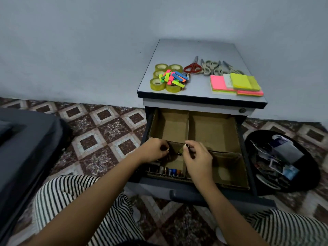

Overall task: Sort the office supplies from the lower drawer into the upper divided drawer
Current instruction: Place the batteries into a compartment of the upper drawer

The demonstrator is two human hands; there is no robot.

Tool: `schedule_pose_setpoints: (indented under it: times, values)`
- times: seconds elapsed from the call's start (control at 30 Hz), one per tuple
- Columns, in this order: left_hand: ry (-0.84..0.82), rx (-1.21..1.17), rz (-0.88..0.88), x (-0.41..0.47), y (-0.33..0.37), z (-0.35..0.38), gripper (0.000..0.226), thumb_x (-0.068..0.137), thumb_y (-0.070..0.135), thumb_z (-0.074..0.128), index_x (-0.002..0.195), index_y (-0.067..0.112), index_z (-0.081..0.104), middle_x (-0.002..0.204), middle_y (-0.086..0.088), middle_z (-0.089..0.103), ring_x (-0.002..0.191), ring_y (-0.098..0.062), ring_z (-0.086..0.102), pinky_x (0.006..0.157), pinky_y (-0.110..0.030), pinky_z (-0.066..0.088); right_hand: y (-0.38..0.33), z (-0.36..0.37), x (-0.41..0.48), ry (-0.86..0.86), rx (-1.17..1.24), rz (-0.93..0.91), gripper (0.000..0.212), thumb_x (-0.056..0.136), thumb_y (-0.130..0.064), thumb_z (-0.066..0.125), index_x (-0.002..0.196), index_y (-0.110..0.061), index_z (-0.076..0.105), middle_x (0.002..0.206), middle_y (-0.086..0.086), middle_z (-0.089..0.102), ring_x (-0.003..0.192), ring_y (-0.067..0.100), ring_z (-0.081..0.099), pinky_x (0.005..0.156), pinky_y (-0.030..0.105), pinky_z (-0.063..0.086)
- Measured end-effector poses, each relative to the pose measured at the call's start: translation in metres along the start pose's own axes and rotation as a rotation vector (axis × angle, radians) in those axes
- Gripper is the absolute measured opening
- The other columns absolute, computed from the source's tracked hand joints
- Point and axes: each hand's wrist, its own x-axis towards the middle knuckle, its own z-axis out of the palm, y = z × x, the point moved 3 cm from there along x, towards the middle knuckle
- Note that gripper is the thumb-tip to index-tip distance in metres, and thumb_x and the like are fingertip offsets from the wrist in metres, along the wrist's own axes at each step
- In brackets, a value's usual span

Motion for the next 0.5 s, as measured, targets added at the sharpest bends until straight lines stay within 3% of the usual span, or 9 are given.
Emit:
schedule_pose_setpoints:
  times: [0.17, 0.5]
  values:
    - [0.018, 0.040, 0.031, 0.004, 0.001, 0.003, 0.027, 0.091, 0.015, 0.057, 0.116, 0.009, 0.065, 0.114, -0.009, 0.067, 0.104, -0.019, 0.062, 0.091, -0.027, 0.046, 0.001, 0.001, -0.002, -0.001, -0.035, -0.003, 0.020, 0.089, -0.012, 0.061, 0.109, -0.010, 0.067, 0.097, -0.010, 0.055, 0.090, 0.000, 0.053, 0.074, -0.001, 0.038]
    - [-0.095, 0.021, 0.074, 0.008, 0.001, 0.028, 0.024, 0.087, 0.010, 0.060, 0.108, 0.004, 0.067, 0.109, -0.012, 0.068, 0.100, -0.023, 0.063, 0.087, -0.029, 0.047, 0.003, 0.002, 0.000, -0.035, -0.035, 0.039, 0.022, 0.090, -0.015, 0.059, 0.111, -0.012, 0.066, 0.097, -0.012, 0.054, 0.091, 0.001, 0.052, 0.074, 0.003, 0.039]
